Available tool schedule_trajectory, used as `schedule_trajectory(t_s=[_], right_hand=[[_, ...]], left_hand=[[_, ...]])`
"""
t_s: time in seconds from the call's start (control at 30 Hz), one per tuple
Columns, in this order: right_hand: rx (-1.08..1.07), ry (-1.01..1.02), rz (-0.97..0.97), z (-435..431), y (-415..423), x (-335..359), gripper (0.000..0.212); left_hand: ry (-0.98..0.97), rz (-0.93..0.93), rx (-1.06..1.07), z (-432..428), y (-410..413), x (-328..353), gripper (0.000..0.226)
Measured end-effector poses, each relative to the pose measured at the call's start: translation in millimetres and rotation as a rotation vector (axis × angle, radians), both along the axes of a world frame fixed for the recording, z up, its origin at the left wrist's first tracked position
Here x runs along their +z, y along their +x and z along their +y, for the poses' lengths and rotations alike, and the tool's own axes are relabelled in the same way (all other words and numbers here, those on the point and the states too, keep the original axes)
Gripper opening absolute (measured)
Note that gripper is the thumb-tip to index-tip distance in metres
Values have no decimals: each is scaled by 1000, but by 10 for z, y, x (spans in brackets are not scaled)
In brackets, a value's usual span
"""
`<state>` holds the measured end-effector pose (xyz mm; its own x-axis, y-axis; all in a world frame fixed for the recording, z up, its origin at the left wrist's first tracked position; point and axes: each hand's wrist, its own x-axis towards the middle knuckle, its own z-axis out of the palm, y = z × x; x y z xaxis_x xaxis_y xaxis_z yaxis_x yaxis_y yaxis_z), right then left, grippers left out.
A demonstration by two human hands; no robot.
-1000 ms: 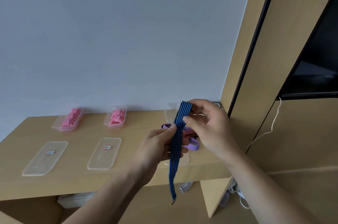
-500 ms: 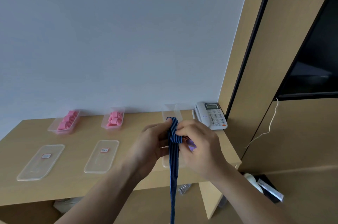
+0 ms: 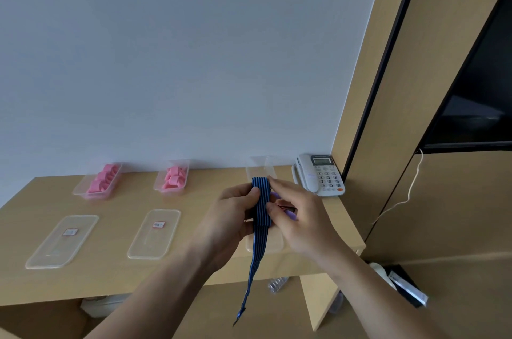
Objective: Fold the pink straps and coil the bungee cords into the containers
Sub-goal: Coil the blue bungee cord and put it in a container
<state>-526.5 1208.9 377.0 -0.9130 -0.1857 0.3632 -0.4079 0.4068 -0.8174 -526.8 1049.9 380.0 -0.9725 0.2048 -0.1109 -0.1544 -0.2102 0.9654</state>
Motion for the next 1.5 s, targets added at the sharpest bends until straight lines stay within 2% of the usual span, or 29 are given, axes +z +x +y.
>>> schedule_trajectory(t_s=[0.37,0.57,0.73,0.9,1.07,1.23,1.37,1.5], right_hand=[[42,4,-51,-18,-24,19,48],[88,-19,-139,26,-72,131,36],[106,-58,-168,65,-140,225,37],[16,-41,-36,100,-178,275,39],[-25,-63,111,98,-170,299,47],[-123,-39,292,93,-137,273,41],[-159,55,471,78,-94,211,43],[-120,25,612,107,-69,170,29]], left_hand=[[-59,19,-27,-52,4,8,35],[-93,25,-28,-44,28,-1,36],[-13,52,-42,-72,40,37,27],[-15,-2,-20,-46,82,7,40],[-42,-37,-29,-34,106,9,41],[-86,-76,-46,-7,119,2,44],[-28,-116,-59,-4,88,43,50],[15,-148,-63,-23,40,65,53]])
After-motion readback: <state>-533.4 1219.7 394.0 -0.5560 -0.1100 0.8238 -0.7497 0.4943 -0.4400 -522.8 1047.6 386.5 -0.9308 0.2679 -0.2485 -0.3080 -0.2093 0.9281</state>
